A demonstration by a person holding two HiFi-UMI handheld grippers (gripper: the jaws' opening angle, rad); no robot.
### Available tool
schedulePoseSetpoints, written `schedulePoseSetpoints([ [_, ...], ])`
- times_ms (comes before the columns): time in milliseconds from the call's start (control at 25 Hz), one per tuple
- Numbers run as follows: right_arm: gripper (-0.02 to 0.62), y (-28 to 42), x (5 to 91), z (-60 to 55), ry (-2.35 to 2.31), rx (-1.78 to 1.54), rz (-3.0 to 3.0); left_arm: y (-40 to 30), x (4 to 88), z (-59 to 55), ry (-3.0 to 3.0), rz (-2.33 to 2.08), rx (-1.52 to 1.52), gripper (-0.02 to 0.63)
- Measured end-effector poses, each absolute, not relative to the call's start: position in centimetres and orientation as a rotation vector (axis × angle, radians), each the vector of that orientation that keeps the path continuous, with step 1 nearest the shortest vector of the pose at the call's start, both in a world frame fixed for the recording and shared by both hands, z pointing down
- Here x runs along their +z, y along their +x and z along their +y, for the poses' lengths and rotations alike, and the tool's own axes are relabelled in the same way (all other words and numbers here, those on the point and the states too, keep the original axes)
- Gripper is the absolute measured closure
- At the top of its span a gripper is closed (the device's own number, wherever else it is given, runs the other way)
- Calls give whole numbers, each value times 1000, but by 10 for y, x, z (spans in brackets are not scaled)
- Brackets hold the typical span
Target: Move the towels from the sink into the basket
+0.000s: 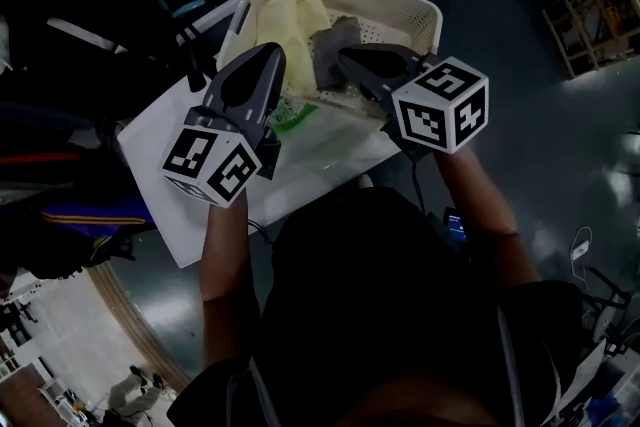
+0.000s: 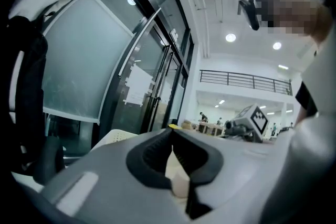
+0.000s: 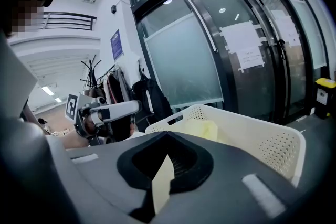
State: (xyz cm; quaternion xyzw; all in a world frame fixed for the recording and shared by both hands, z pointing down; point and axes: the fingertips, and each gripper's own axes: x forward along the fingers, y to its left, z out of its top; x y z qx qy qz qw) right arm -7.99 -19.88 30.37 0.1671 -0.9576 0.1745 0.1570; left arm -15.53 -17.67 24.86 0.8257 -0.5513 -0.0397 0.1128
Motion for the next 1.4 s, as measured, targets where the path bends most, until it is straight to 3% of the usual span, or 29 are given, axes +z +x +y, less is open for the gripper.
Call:
schedulePoseSetpoints([
  [1400, 597, -183, 302, -92, 38, 410, -2768, -226, 291, -63, 2134, -1883, -8, 597],
])
